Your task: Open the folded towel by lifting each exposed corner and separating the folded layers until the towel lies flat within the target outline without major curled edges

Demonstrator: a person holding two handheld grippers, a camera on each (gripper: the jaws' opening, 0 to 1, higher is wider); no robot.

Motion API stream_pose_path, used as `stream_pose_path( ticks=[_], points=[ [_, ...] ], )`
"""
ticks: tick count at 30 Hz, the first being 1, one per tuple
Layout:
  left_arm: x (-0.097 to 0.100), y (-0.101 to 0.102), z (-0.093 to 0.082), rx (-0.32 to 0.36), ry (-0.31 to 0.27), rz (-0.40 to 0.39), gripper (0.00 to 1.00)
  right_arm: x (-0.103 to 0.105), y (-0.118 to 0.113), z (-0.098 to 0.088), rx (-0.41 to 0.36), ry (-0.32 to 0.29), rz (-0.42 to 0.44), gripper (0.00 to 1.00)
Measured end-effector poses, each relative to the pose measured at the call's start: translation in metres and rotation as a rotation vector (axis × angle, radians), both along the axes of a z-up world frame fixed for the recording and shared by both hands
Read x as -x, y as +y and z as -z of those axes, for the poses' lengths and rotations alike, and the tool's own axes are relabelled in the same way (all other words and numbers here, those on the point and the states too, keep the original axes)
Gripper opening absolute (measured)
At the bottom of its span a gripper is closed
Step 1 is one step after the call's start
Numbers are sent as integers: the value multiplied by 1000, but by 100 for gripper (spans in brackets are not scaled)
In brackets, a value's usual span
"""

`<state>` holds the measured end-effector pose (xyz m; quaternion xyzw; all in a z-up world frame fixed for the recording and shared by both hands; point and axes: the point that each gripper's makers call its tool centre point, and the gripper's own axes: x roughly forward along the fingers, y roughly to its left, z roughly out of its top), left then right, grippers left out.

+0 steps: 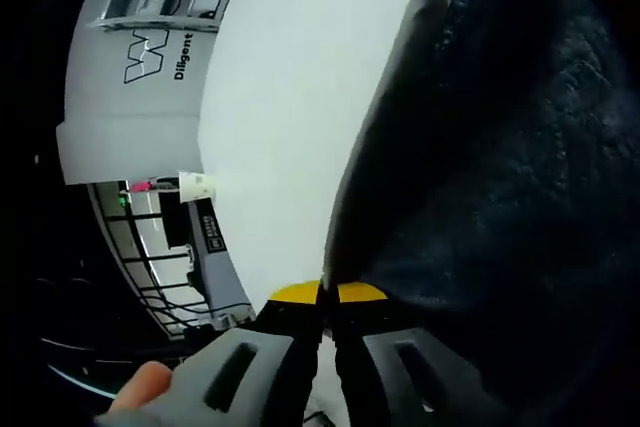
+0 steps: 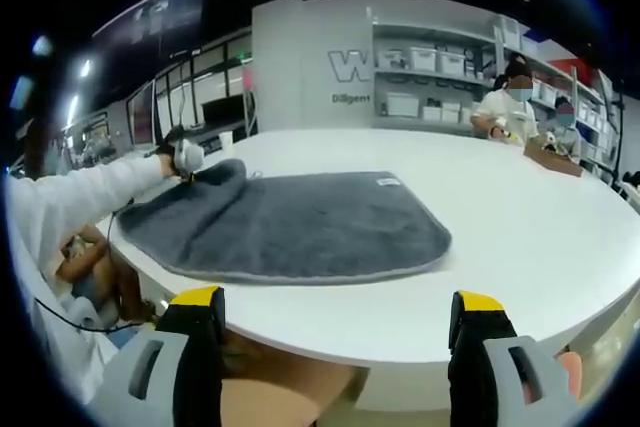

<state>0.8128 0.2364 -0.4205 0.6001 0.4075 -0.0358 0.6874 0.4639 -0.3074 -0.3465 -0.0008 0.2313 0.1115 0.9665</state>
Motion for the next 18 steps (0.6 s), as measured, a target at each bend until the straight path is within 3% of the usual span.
stream_pose_path(
  ticks=[5, 11, 18],
  points=[
    [-7, 4, 0, -28, -30, 24, 3, 0, 0, 1, 0, 1, 2, 93],
    [-7, 4, -2, 22, -69, 26, 3, 0, 1, 1, 0, 3, -1, 93],
    [-5, 6, -4, 255, -124, -65, 4, 0, 2, 2, 1, 5, -4, 93]
  ],
)
